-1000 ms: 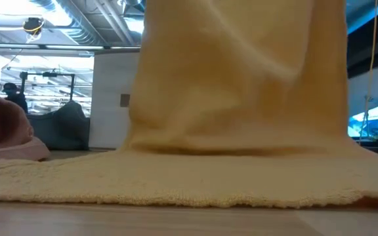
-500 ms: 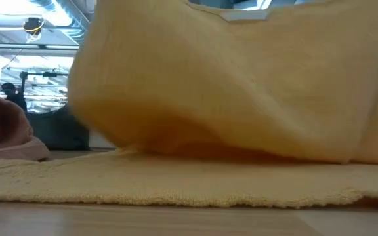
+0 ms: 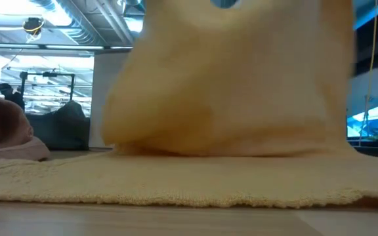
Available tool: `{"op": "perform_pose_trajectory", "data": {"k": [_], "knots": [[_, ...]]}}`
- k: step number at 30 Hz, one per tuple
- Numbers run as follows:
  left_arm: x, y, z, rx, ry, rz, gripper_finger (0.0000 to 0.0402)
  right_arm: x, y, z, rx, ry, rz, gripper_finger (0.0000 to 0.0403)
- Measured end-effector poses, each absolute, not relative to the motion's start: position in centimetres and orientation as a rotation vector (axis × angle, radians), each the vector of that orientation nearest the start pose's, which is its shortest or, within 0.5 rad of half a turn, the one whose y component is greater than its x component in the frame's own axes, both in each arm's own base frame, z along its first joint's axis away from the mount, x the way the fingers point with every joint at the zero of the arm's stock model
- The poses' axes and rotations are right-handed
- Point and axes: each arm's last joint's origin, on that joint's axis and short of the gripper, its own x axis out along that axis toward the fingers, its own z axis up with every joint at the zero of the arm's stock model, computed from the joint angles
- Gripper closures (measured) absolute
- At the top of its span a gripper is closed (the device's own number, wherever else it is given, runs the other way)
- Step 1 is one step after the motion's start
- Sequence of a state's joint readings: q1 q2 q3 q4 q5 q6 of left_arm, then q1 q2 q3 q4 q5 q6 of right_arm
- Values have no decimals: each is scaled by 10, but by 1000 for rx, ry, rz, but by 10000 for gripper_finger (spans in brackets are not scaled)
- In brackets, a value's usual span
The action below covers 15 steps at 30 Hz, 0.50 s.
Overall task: Fold towel
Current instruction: Fold the yellow towel
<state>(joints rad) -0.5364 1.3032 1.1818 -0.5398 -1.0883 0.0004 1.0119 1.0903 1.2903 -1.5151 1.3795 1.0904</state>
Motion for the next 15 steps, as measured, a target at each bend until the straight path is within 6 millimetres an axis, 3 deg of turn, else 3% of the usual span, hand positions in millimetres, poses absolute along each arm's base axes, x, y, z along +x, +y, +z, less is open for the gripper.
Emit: {"op": "perform_pose_trajectory", "data": {"k": [3,8,11,15], "knots": [[248,-108,326,410,517,435,398,100,107,369,-183,310,-457,400],[254,-106,310,408,561,424,398,100,109,361,-144,354,-443,400],[256,-106,324,454,506,461,398,102,110,363,-171,286,-463,400],[250,-100,369,609,422,673,398,100,105,380,-323,132,-534,400]]}}
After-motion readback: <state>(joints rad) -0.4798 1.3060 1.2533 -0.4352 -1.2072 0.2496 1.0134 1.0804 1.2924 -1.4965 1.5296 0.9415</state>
